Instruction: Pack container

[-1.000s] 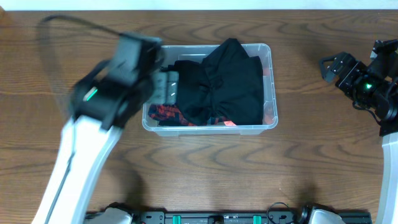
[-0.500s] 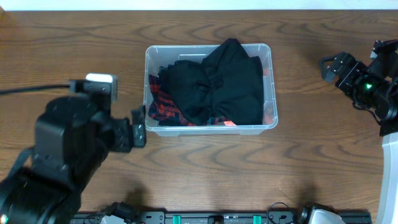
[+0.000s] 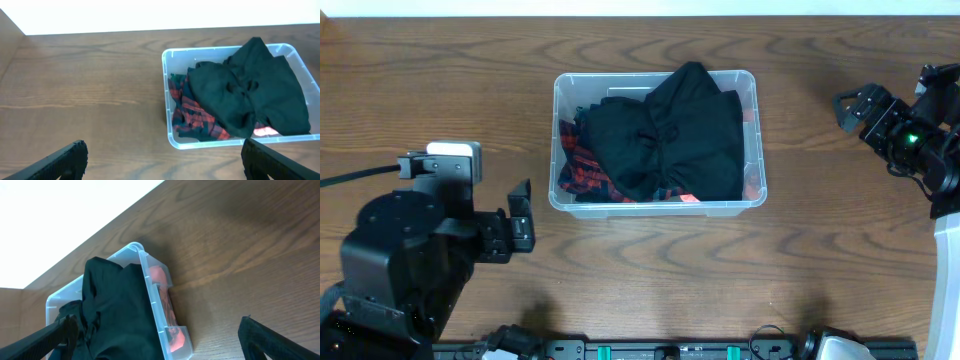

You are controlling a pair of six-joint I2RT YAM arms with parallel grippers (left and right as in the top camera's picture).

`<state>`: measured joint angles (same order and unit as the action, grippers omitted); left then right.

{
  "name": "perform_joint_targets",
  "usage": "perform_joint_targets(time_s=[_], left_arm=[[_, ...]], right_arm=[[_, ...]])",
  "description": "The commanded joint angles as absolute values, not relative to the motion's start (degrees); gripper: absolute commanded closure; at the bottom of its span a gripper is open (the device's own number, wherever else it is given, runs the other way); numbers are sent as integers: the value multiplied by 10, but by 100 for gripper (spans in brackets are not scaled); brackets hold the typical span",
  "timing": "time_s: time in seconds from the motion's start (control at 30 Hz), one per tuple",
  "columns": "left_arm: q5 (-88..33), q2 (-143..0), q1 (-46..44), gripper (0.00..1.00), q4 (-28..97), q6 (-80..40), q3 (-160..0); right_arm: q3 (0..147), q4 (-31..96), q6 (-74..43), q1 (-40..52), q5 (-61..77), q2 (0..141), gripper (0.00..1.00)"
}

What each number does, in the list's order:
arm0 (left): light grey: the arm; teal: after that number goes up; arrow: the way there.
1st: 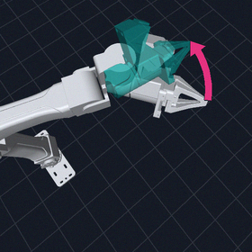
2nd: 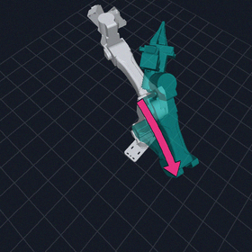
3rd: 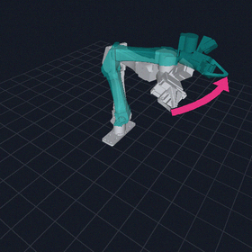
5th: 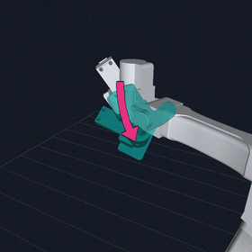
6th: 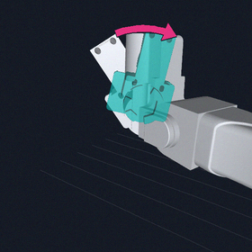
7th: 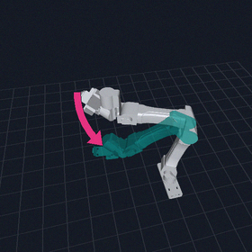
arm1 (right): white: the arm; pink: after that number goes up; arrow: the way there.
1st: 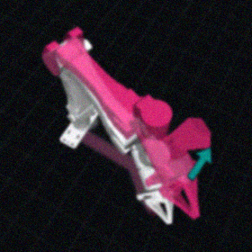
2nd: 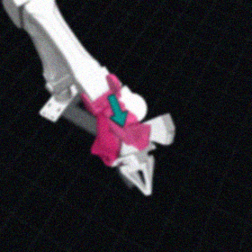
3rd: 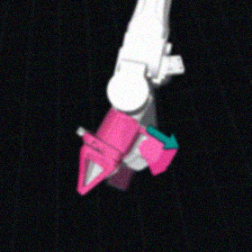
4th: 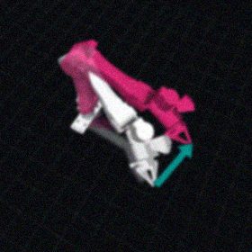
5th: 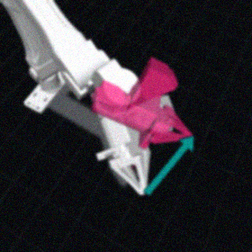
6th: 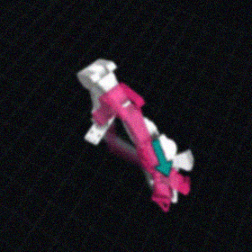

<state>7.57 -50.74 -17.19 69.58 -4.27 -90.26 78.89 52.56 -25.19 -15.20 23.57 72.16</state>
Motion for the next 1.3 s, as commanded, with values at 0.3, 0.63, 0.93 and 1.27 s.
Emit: perform_joint_targets(time_s=[0.3,0.63,0.93,1.27], left_arm=[[-1,-340,-28,2,550,15,-670],[-9,-172,-22,2,416,10,-421],[-8,-52,-22,2,382,8,-296],[9,-1,-21,2,382,10,-237]], right_arm=[[788,526,-252,-156,238,723,1],[788,526,-252,-156,238,723,1],[788,526,-252,-156,238,723,1],[788,526,-252,-156,238,723,1]])
